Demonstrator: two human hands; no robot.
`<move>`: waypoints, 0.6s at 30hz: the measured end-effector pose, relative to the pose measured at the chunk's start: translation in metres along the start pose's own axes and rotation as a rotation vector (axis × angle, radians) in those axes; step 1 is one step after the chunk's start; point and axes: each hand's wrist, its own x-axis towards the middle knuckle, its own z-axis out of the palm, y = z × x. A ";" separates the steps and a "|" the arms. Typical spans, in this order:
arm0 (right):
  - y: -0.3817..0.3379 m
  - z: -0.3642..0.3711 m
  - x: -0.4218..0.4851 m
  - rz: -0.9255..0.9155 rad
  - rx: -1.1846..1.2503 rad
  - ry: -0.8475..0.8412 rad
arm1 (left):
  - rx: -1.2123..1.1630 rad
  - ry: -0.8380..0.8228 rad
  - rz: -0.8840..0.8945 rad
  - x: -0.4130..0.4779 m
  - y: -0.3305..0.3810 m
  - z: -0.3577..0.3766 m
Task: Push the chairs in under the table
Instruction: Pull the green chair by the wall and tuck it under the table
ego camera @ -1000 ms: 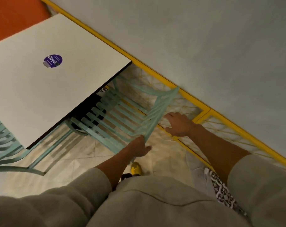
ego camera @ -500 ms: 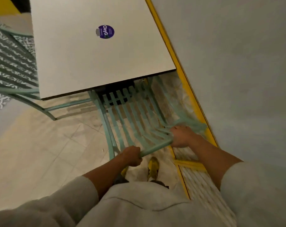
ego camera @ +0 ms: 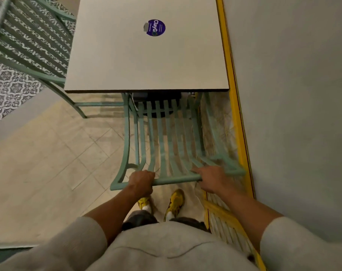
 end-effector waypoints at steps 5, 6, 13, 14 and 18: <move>-0.004 0.023 -0.007 0.014 -0.003 -0.012 | 0.093 0.026 0.050 -0.006 -0.001 0.002; -0.004 0.027 -0.008 0.014 0.010 -0.007 | 0.099 0.027 0.059 -0.006 -0.001 0.002; -0.003 0.034 -0.008 0.008 0.052 0.009 | 0.105 0.066 0.064 -0.008 -0.001 0.006; -0.003 0.033 -0.006 -0.002 0.048 0.001 | 0.103 0.070 0.064 -0.008 -0.001 0.006; -0.003 0.027 -0.001 -0.027 0.031 -0.025 | 0.113 0.077 0.063 -0.005 -0.005 0.006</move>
